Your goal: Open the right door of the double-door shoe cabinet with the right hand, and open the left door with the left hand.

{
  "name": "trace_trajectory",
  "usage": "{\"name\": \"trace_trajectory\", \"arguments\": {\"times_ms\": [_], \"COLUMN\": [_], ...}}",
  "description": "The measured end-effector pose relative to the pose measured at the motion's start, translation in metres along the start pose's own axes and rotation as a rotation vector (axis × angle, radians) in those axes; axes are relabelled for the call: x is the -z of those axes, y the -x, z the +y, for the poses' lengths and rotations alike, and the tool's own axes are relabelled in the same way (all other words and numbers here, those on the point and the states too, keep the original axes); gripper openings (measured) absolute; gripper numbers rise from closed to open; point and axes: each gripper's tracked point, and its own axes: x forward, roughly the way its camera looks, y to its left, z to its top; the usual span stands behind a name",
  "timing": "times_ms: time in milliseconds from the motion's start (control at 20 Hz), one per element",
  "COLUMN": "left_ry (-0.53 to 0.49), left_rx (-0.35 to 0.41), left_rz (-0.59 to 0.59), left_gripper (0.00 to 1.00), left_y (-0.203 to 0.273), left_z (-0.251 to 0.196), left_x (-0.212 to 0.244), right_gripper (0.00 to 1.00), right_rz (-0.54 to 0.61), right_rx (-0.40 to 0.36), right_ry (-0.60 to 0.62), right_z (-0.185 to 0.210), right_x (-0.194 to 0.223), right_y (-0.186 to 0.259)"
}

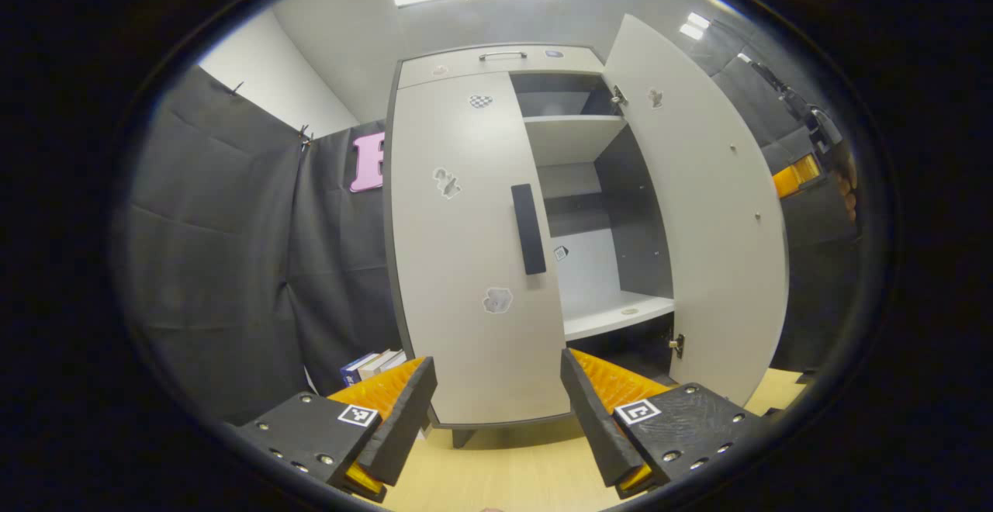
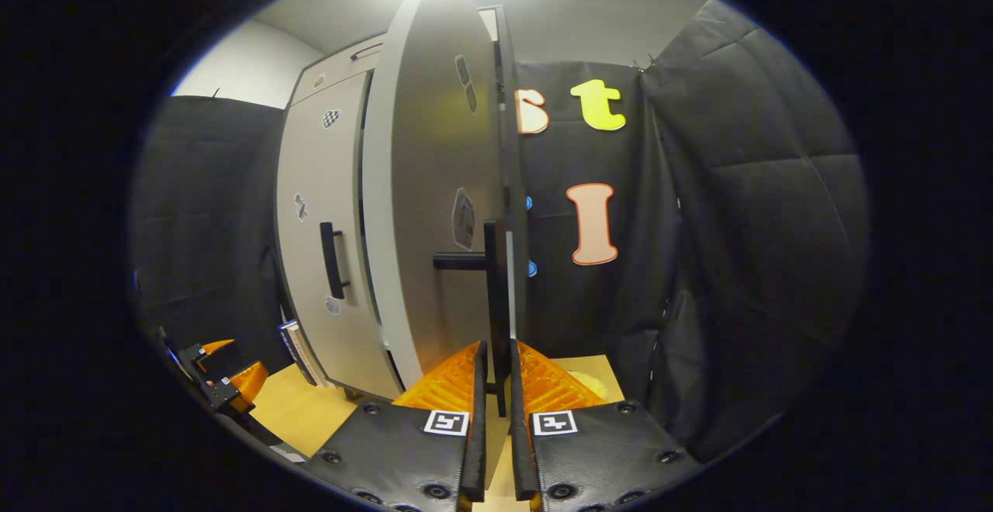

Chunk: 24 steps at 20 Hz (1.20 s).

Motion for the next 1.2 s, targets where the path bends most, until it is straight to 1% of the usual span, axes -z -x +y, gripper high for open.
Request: {"name": "trace_trajectory", "arguments": {"times_ms": [50, 100, 150, 200, 300, 350, 400, 450, 500, 550, 600, 650, 700, 750, 850, 1000, 1100, 1200], "left_ry": [0.004, 0.01, 0.015, 0.018, 0.022, 0.031, 0.047, 0.067, 0.084, 0.097, 0.106, 0.113, 0.119, 0.118, 0.096, 0.063, 0.056, 0.054], "left_rx": [0.002, 0.005, 0.007, 0.01, 0.024, 0.042, 0.06, 0.075, 0.084, 0.088, 0.088, 0.09, 0.096, 0.103, 0.103, 0.098, 0.103, 0.1], "left_rz": [0.007, 0.015, 0.023, 0.028, 0.03, 0.032, 0.033, 0.035, 0.039, 0.044, 0.048, 0.048, 0.042, 0.032, 0.009, 0.002, -0.001, -0.006], "left_gripper": [0.94, 0.94, 0.94, 0.94, 0.94, 0.94, 0.95, 0.95, 0.95, 0.95, 0.95, 0.95, 0.94, 0.96, 0.95, 0.94, 0.94, 0.94], "left_y": [0.0, -0.002, -0.003, -0.005, -0.008, -0.011, -0.016, -0.023, -0.028, -0.034, -0.04, -0.047, -0.054, -0.062, -0.079, -0.105, -0.124, -0.145], "left_z": [-0.002, -0.004, -0.005, -0.009, -0.014, -0.018, -0.022, -0.025, -0.027, -0.028, -0.029, -0.03, -0.032, -0.035, -0.032, -0.035, -0.04, -0.041], "left_x": [0.0, 0.002, 0.002, 0.001, -0.003, -0.005, -0.007, -0.009, -0.011, -0.014, -0.017, -0.023, -0.03, -0.039, -0.054, -0.068, -0.078, -0.09], "right_gripper": [0.16, 0.09, 0.09, 0.0, 0.0, 0.19, 0.11, 0.11, 0.15, 0.16, 0.12, 0.16, 0.16, 0.12, 0.44, 0.93, 0.96, 0.96], "right_rz": [0.0, -0.004, -0.014, -0.019, -0.02, -0.023, -0.026, -0.036, -0.048, -0.059, -0.072, -0.089, -0.107, -0.121, -0.136, -0.142, -0.127, -0.109], "right_rx": [0.009, -0.025, -0.042, -0.038, -0.03, -0.029, -0.032, -0.027, -0.024, -0.023, -0.002, 0.03, 0.048, 0.058, 0.058, 0.136, 0.155, 0.175], "right_ry": [-0.003, -0.037, -0.063, -0.062, -0.043, -0.04, -0.037, -0.035, -0.03, -0.021, -0.009, 0.012, 0.034, 0.052, 0.077, 0.082, 0.037, 0.006], "right_z": [-0.005, 0.004, 0.011, 0.009, 0.005, 0.004, 0.004, 0.002, 0.0, -0.002, -0.008, -0.017, -0.024, -0.027, -0.028, -0.048, -0.05, -0.053], "right_x": [-0.001, -0.001, -0.002, -0.001, -0.001, -0.002, -0.001, -0.003, -0.003, -0.005, -0.007, -0.009, -0.011, -0.012, -0.014, -0.01, -0.001, 0.006], "right_y": [-0.001, 0.001, -0.001, -0.002, 0.0, 0.001, 0.001, 0.002, 0.005, 0.008, 0.011, 0.014, 0.014, 0.014, 0.016, 0.023, 0.026, 0.03]}}
